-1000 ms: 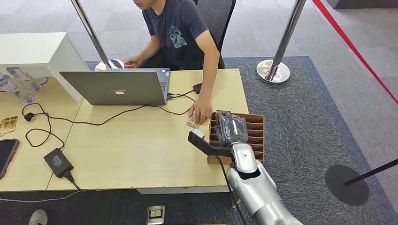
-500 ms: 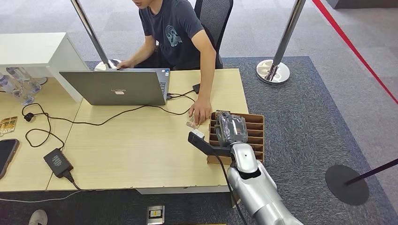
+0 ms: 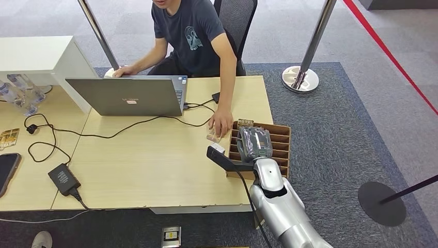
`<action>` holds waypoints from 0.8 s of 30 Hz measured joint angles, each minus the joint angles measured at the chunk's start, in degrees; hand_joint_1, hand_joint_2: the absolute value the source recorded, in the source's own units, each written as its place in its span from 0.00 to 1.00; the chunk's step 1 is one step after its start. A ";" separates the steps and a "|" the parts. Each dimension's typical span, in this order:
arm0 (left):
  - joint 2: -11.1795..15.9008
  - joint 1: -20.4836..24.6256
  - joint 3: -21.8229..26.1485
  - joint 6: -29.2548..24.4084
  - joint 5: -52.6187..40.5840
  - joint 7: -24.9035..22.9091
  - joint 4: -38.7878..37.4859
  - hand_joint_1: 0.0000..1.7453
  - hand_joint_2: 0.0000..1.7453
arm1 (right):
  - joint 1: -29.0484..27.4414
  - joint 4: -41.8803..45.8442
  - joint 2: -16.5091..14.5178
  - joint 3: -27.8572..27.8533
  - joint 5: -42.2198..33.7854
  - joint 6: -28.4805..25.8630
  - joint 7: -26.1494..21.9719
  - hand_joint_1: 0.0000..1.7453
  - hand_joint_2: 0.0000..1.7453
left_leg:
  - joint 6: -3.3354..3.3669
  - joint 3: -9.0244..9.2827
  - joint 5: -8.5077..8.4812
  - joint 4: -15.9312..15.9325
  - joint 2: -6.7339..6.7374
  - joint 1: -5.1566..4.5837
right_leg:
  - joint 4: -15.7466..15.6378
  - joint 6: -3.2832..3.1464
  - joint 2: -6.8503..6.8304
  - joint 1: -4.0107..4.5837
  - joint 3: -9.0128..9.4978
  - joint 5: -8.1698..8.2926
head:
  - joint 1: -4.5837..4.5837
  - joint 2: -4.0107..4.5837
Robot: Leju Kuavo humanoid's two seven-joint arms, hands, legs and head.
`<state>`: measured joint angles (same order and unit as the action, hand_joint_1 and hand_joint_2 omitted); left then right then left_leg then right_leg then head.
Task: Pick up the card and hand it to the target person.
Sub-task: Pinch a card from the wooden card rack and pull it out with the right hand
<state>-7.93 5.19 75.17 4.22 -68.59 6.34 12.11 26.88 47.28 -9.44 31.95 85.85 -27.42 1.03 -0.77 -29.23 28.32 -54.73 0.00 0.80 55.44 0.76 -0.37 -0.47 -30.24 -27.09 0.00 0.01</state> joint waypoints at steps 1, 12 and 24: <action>0.00 0.00 0.00 0.00 -0.01 0.00 0.00 0.00 0.00 | 0.00 0.00 0.00 0.00 -0.02 -0.02 -0.04 0.95 1.00 | 0.00 0.00 0.00 0.00 0.00 0.00 | 0.00 0.00 0.00 0.00 0.00 0.00 | 0.00 0.00; 0.00 0.00 0.00 0.00 -0.13 0.00 0.00 0.00 0.00 | 0.00 -0.03 0.07 -0.02 -0.22 -0.17 -0.61 1.00 1.00 | 0.00 0.00 0.00 0.00 0.00 0.00 | 0.00 0.00 0.00 0.00 0.00 0.00 | 0.00 0.00; 0.00 0.01 -0.01 0.06 -0.38 0.07 0.00 0.00 0.00 | -0.20 0.54 0.35 0.00 -0.96 -0.05 -1.42 1.00 1.00 | 0.00 -0.01 0.00 0.00 0.00 0.00 | 0.00 0.00 0.00 0.00 -0.01 0.00 | 0.00 -0.01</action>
<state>-7.93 5.20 75.16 4.28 -68.96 6.40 12.11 26.68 47.81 -9.09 31.95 84.89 -27.47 -0.39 -0.77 -29.24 28.32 -54.73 0.01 0.80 55.44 0.76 -0.37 -0.47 -30.25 -27.09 0.00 0.01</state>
